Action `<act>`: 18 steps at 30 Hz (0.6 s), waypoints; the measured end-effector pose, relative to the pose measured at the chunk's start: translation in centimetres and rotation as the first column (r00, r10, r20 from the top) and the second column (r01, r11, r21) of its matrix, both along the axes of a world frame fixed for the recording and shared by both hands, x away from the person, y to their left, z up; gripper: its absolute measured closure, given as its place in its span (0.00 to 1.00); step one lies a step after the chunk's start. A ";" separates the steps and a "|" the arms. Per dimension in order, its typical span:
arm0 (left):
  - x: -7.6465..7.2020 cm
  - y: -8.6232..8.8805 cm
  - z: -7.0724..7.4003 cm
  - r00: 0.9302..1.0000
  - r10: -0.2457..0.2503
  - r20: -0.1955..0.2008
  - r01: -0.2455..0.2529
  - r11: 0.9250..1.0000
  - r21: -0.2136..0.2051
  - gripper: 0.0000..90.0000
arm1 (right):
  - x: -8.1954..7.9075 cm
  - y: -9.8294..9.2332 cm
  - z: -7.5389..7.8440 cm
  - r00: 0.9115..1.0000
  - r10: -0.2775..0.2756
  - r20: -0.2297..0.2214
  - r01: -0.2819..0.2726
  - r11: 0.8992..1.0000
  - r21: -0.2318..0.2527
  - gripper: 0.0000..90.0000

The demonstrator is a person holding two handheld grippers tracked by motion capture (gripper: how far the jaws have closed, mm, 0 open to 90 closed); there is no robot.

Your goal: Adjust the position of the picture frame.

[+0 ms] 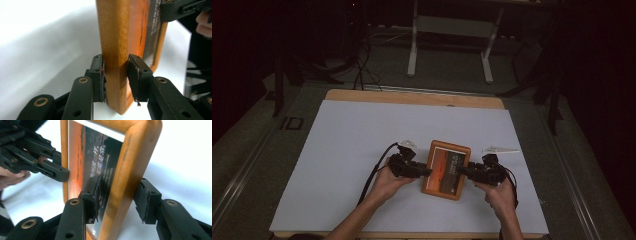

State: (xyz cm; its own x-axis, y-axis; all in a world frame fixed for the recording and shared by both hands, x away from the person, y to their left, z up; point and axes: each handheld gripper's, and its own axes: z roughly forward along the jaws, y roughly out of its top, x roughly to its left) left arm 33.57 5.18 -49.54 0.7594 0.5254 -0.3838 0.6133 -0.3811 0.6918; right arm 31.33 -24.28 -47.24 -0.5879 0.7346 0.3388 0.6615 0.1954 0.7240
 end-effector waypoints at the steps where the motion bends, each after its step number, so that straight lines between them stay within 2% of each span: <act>1: -0.2 0.2 0.1 1.000 0.005 0.004 -0.005 1.000 0.003 0.75 | 0.0 0.4 0.2 1.000 0.009 0.002 -0.009 1.000 0.022 0.64; 3: -0.5 0.7 0.3 1.000 0.016 0.005 -0.016 1.000 0.011 0.75 | 0.2 1.0 0.5 1.000 0.015 -0.001 -0.015 0.999 0.031 0.64; 4: -0.6 1.1 0.4 1.000 0.021 -0.002 -0.021 1.000 0.013 0.75 | 0.2 1.0 0.5 1.000 0.015 -0.001 -0.015 0.999 0.031 0.64; 6: -0.8 2.0 0.4 0.999 0.031 -0.022 -0.031 0.999 0.010 0.75 | 0.4 2.5 0.9 0.999 0.032 0.001 -0.032 0.999 0.017 0.64; 7: -0.9 3.1 0.3 0.998 0.045 -0.048 -0.044 0.999 0.003 0.75 | 0.5 3.0 0.9 0.999 0.039 -0.001 -0.038 0.999 0.017 0.64; 11: -1.0 4.1 0.1 0.996 0.061 -0.065 -0.061 0.998 -0.003 0.75 | 0.7 4.0 0.8 0.999 0.044 -0.009 -0.044 0.999 0.019 0.64; 12: -1.2 5.3 0.0 0.993 0.081 -0.085 -0.082 0.997 -0.014 0.75 | 1.0 5.3 0.5 0.998 0.054 -0.028 -0.053 0.998 0.032 0.64; 15: -1.2 6.0 -0.2 0.990 0.096 -0.101 -0.099 0.995 -0.021 0.75 | 1.3 6.3 0.3 0.997 0.057 -0.046 -0.055 0.998 0.039 0.64; 18: -0.8 6.7 -0.7 0.984 0.113 -0.141 -0.120 0.992 -0.047 0.75 | 1.7 6.7 0.1 0.997 0.059 -0.049 -0.057 0.998 0.039 0.64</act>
State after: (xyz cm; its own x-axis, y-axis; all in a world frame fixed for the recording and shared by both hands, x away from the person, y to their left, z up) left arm 32.80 11.89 -50.21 0.6322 0.5822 -0.5112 0.7419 -0.2647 0.6161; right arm 33.01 -17.58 -47.11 -0.6102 0.6861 0.3961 0.6859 0.2074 0.6976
